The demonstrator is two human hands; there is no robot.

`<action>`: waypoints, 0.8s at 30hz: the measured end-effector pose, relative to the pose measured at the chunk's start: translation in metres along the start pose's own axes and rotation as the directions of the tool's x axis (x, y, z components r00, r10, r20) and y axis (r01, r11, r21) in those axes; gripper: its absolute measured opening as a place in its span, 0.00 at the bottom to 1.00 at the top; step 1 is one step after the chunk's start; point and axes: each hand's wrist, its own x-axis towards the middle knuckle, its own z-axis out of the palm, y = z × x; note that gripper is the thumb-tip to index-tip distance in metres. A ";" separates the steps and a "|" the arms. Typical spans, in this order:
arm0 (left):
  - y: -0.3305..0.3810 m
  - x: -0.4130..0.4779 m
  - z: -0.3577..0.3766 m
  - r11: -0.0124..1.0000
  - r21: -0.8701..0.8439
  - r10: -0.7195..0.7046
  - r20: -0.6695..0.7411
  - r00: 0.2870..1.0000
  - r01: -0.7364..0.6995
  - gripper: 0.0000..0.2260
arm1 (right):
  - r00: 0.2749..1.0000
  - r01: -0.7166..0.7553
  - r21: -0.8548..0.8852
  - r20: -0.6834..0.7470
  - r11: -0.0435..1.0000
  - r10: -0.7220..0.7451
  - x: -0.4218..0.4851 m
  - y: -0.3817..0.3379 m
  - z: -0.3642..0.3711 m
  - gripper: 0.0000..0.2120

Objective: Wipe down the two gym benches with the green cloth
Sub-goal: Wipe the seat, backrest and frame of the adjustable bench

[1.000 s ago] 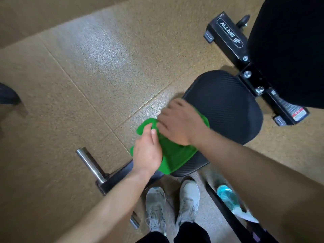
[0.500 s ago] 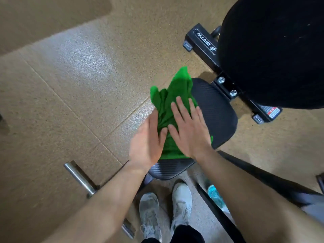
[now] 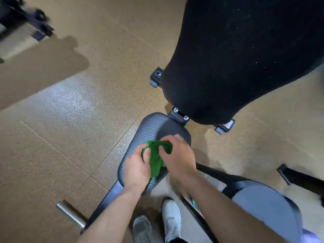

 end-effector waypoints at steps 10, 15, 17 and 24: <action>0.268 -0.001 -0.100 0.755 -0.434 0.435 -0.229 0.871 -0.491 0.18 | 0.542 0.375 -0.239 -0.727 0.896 -0.421 -0.017 -0.061 -0.251 0.12; 0.349 0.029 -0.091 0.655 -0.288 0.504 -0.523 0.687 -0.699 0.15 | 0.376 0.324 -0.495 -0.715 0.806 -0.590 0.026 -0.075 -0.307 0.20; 0.363 0.047 -0.073 0.661 -0.128 0.597 -0.508 0.621 -0.740 0.16 | 0.536 0.307 -0.530 -0.590 0.790 -0.604 0.050 -0.070 -0.310 0.22; 0.337 0.107 -0.088 0.665 0.127 0.720 -0.372 0.586 -0.736 0.17 | 0.694 0.259 -0.703 -0.342 0.662 -0.634 0.087 -0.110 -0.300 0.31</action>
